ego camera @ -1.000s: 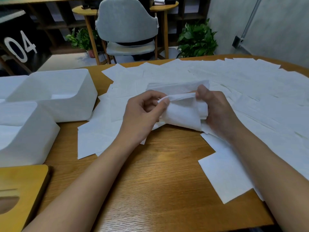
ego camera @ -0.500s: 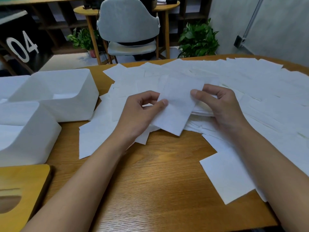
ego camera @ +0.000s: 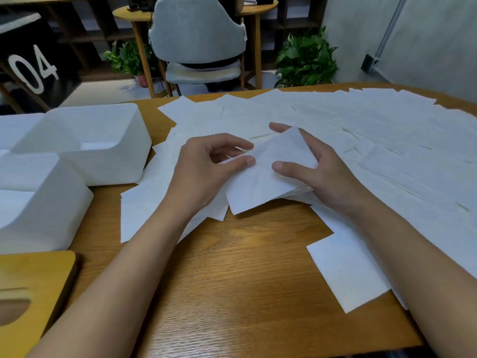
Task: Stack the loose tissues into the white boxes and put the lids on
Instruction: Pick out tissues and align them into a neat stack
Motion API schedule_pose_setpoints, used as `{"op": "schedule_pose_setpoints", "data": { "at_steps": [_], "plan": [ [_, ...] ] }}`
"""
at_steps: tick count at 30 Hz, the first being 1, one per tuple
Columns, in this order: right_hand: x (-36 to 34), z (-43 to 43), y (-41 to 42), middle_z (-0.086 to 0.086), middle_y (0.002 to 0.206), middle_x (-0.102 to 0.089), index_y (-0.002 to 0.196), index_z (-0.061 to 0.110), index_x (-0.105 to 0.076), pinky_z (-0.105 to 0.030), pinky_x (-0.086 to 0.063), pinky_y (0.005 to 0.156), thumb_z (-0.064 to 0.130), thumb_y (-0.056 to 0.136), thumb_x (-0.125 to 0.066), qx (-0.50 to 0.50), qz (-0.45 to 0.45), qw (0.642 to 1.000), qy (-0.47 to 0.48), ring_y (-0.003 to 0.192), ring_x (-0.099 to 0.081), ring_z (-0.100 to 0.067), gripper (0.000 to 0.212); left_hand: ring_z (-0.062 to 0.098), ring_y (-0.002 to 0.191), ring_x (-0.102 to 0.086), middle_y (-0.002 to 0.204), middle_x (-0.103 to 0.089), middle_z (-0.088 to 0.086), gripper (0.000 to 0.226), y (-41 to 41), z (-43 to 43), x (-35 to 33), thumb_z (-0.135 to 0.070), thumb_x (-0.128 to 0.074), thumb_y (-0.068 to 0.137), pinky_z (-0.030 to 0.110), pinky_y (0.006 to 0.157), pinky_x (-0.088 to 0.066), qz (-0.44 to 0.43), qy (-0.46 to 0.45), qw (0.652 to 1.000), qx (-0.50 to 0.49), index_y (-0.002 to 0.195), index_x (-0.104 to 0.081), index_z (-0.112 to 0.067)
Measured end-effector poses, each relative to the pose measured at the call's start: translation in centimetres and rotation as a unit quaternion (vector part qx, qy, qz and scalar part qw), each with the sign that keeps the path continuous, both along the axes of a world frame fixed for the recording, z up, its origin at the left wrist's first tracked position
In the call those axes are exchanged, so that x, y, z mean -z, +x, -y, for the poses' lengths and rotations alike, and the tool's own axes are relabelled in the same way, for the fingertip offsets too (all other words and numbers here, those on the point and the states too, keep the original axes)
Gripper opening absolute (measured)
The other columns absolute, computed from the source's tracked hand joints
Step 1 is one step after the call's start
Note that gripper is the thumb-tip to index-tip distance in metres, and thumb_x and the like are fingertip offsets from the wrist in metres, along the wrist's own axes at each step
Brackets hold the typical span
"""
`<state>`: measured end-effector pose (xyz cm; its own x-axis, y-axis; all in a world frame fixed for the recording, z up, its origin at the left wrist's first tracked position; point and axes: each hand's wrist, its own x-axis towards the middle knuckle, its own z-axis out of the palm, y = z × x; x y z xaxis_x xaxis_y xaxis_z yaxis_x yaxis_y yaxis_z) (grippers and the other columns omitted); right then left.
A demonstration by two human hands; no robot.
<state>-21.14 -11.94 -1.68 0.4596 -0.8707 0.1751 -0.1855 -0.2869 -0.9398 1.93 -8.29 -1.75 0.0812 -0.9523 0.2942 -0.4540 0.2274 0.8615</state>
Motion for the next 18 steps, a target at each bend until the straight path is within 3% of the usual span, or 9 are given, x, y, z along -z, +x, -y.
{"op": "schedule_pose_setpoints", "data": {
  "at_steps": [7,11,13,18],
  "plan": [
    [0.16,0.00,0.07,0.023,0.151,-0.047,0.149,0.054,-0.042,-0.024,-0.042,0.110,0.034,0.093,-0.076,0.003,-0.031,0.999,-0.032,0.135,-0.048,0.000,0.069,-0.001,0.091,-0.067,0.095,-0.077,-0.021,0.014,-0.07,0.00,0.04,-0.029,-0.087,0.085,0.009,0.072,-0.046,0.031,-0.018,0.999,-0.009,0.099,-0.083,-0.031],
    [0.12,-0.09,0.20,0.028,0.155,-0.038,0.152,0.053,-0.036,-0.005,-0.038,0.101,0.019,0.098,-0.072,0.004,-0.048,0.998,-0.045,0.135,-0.042,0.010,0.074,-0.004,0.087,-0.066,0.095,-0.077,-0.018,0.016,-0.24,0.02,0.31,-0.029,-0.087,0.085,0.008,0.071,-0.045,0.032,-0.028,0.999,-0.023,0.101,-0.084,-0.029],
    [0.07,-0.18,0.26,0.029,0.157,-0.035,0.153,0.052,-0.034,-0.003,-0.036,0.101,0.016,0.098,-0.071,-0.003,-0.052,0.997,-0.052,0.137,-0.039,0.012,0.076,0.000,0.089,-0.067,0.093,-0.077,-0.017,0.019,-0.28,0.02,0.47,-0.031,-0.088,0.084,0.011,0.074,-0.048,0.036,-0.041,0.998,-0.034,0.103,-0.083,-0.030],
    [0.09,-0.19,0.12,0.026,0.156,-0.039,0.153,0.049,-0.037,-0.027,-0.040,0.117,0.009,0.097,-0.071,-0.015,-0.029,0.998,-0.058,0.142,-0.043,0.000,0.077,0.005,0.091,-0.067,0.095,-0.076,-0.014,0.020,-0.36,0.08,0.80,-0.035,-0.085,0.087,0.015,0.075,-0.049,0.033,-0.052,0.997,-0.053,0.106,-0.080,-0.031]
  ]
}}
